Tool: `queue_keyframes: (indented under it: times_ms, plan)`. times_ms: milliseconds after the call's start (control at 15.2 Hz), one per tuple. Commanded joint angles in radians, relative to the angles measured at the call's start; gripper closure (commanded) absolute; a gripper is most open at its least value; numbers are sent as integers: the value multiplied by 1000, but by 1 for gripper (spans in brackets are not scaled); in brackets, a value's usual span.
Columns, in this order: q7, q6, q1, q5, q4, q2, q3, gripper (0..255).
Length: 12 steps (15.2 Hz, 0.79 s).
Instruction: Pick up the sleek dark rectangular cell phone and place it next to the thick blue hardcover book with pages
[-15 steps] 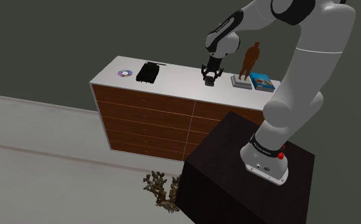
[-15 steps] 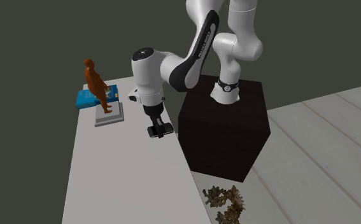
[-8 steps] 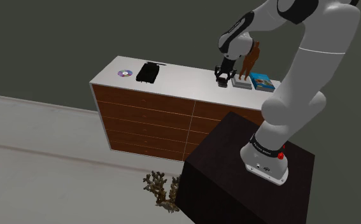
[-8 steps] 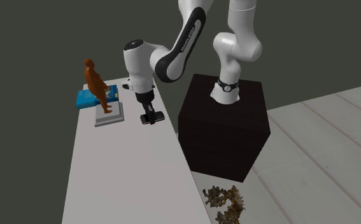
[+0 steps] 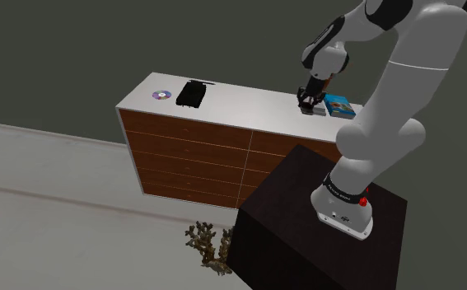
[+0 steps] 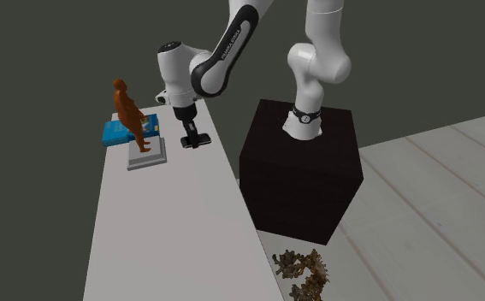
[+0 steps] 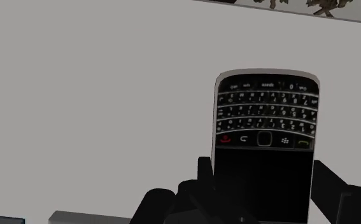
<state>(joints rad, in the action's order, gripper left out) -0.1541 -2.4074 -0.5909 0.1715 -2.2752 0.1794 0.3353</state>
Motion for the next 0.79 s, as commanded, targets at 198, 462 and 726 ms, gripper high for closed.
queue_keyframes:
  times_ms: [198, 462, 726]
  plan:
    - [-134, 23, -80, 14, 35, 24, 45, 255]
    - [-240, 47, -148, 33, 84, 62, 76, 255]
    - [-344, 77, -219, 58, 152, 113, 99, 255]
